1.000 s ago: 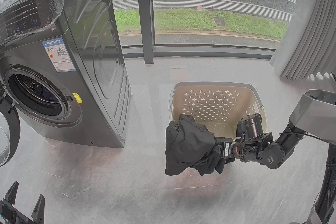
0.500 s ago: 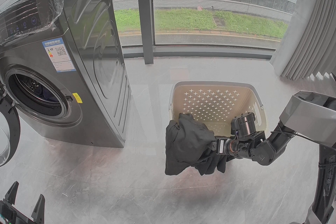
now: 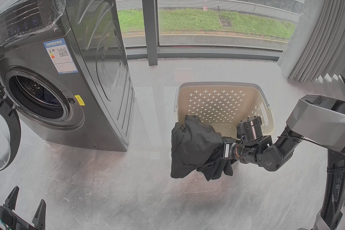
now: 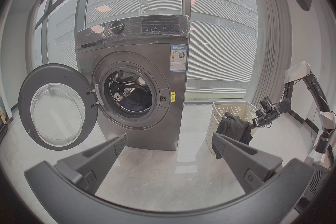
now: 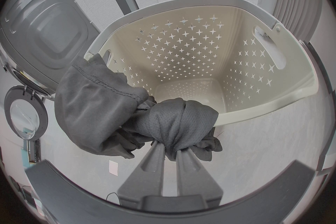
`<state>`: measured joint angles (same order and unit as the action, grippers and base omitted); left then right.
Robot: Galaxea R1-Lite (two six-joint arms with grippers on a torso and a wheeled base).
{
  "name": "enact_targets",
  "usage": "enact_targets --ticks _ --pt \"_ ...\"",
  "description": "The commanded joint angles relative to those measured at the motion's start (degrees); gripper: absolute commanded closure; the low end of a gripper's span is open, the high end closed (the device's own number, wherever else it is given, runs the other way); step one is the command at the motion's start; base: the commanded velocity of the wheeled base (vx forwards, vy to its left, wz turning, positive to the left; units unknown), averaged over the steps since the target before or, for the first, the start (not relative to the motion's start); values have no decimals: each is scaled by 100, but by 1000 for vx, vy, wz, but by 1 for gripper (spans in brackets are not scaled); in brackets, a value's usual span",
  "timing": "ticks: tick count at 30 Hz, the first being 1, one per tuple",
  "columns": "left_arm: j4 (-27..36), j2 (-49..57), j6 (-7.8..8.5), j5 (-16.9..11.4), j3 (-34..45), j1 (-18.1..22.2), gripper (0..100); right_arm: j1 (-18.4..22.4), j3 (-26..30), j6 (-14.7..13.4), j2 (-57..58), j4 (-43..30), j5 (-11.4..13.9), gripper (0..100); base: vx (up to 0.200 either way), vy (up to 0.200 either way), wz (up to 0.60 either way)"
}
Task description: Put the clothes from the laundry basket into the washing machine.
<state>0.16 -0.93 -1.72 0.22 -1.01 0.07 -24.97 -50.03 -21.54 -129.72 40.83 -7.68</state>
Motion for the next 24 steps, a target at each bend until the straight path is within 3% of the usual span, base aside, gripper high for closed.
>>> enact_targets --ticks 1,14,24 --pt "2 84 -4 4 101 1 0 -79 222 -17 360 -5 3 100 0 0 0" --pt "2 84 5 -4 101 1 0 -79 1180 10 2276 286 -5 100 0 0 0" --pt "2 84 5 -4 101 1 0 -105 1558 124 3735 268 -14 100 0 0 0"
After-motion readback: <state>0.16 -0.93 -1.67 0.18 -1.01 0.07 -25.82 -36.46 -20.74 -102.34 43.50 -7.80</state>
